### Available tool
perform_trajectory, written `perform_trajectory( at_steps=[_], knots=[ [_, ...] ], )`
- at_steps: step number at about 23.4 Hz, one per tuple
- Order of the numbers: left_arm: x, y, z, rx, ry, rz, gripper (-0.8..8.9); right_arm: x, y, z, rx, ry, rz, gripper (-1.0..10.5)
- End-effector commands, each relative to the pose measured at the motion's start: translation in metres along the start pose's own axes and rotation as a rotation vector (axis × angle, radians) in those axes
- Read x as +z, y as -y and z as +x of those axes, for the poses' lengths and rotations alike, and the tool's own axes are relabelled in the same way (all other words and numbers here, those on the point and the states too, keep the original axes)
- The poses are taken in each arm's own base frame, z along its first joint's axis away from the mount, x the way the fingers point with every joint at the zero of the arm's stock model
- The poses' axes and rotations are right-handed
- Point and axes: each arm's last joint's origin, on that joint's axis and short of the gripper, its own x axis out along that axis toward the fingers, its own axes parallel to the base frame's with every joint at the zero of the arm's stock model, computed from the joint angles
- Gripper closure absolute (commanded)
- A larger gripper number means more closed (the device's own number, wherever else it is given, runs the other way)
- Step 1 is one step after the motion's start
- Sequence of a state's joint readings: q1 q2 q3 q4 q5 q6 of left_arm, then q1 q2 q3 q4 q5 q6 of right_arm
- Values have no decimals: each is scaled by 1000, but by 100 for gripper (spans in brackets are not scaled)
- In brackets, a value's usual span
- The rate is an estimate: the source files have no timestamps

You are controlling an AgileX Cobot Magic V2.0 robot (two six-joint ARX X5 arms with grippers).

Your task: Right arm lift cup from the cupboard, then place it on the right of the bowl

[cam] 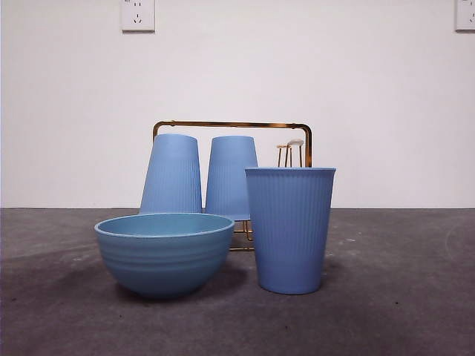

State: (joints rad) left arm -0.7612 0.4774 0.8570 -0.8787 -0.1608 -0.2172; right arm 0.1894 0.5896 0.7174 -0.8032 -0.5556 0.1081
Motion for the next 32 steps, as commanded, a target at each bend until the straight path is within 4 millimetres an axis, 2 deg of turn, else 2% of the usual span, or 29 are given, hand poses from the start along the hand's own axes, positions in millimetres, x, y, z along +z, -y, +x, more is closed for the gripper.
perform_trajectory(
  at_steps=[1, 9, 12, 14, 16, 18, 21, 27, 32],
  knots=[
    [2, 1, 0, -5, 12, 15, 803, 5, -3, -3, 7, 20, -25, 928],
    [1, -1, -1, 6, 19, 8, 803, 5, -3, -3, 7, 20, -25, 928],
    [0, -9, 10, 98, 129, -24, 803, 5, -3, -3, 7, 20, -25, 928],
    [-12, -22, 28, 187, 278, -2, 803, 5, -3, -3, 7, 20, -25, 928],
    [-38, -34, 47, 193, 398, 32, 803, 5, -3, -3, 7, 20, -25, 928],
    [-72, -47, 64, 254, 444, 8, 803, 5, -3, -3, 7, 20, -26, 928],
    [-99, -56, 75, 316, 431, -21, 803, 5, -3, -3, 7, 20, -26, 928],
    [-124, -68, 84, 413, 395, -38, 803, 5, -3, -3, 7, 20, -26, 928],
    [-136, -76, 88, 477, 383, -66, 803, 5, -3, -3, 7, 20, -26, 928]
  ],
)
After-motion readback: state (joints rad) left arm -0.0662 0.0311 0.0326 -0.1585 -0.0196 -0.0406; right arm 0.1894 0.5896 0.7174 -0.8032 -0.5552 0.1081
